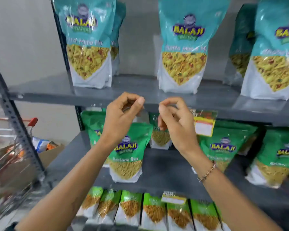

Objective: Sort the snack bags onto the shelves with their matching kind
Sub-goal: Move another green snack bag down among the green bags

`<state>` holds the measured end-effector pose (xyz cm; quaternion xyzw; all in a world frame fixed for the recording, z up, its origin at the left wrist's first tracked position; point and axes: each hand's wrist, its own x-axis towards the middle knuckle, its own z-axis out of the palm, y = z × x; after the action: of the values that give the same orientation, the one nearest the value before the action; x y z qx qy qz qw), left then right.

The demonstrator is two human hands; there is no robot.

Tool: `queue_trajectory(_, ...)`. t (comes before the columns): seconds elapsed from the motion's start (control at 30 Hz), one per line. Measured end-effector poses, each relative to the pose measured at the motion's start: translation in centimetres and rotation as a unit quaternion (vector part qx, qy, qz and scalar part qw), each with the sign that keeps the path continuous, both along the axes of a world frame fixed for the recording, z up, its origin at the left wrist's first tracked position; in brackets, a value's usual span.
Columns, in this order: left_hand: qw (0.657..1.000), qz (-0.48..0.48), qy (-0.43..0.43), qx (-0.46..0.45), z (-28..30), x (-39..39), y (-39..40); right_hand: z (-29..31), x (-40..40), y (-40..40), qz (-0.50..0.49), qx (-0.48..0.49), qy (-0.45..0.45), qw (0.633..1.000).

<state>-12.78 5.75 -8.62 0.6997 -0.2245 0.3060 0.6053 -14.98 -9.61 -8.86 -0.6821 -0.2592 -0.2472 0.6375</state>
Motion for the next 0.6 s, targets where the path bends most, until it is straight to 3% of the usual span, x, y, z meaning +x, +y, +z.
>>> queue_trajectory(0.13, 0.996, 0.028, 0.082, 0.002, -7.0, -0.4, 3.2, -7.8, 0.4, 2.1, 0.043, -0.105, 0.116, 0.987)
queue_trajectory(0.3, 0.96, 0.175, 0.216, 0.012, -15.7, 1.1, 7.3, -18.2, 5.3, 1.6, -0.127, -0.231, 0.307, 0.915)
queue_trajectory(0.37, 0.943, 0.181, 0.271, 0.066, -18.6, 2.4, 9.0, -21.2, 6.9, 1.1, -0.14, -0.288, 0.362, 0.875)
queue_trajectory(0.43, 0.902, 0.173, 0.358, 0.169, -21.2, 4.0, 10.2, -23.2, 7.9, 0.9, -0.125, -0.332, 0.399, 0.846)
queue_trajectory(0.5, 0.87, 0.122, 0.419, 0.228, -22.7, 4.7, 10.6, -24.1, 8.4, 1.4, -0.085, -0.331, 0.419, 0.841)
queue_trajectory(0.6, 0.867, 0.044, 0.421, 0.262, -23.2, 4.7, 10.2, -24.5, 8.5, 2.7, -0.026, -0.265, 0.411, 0.872)
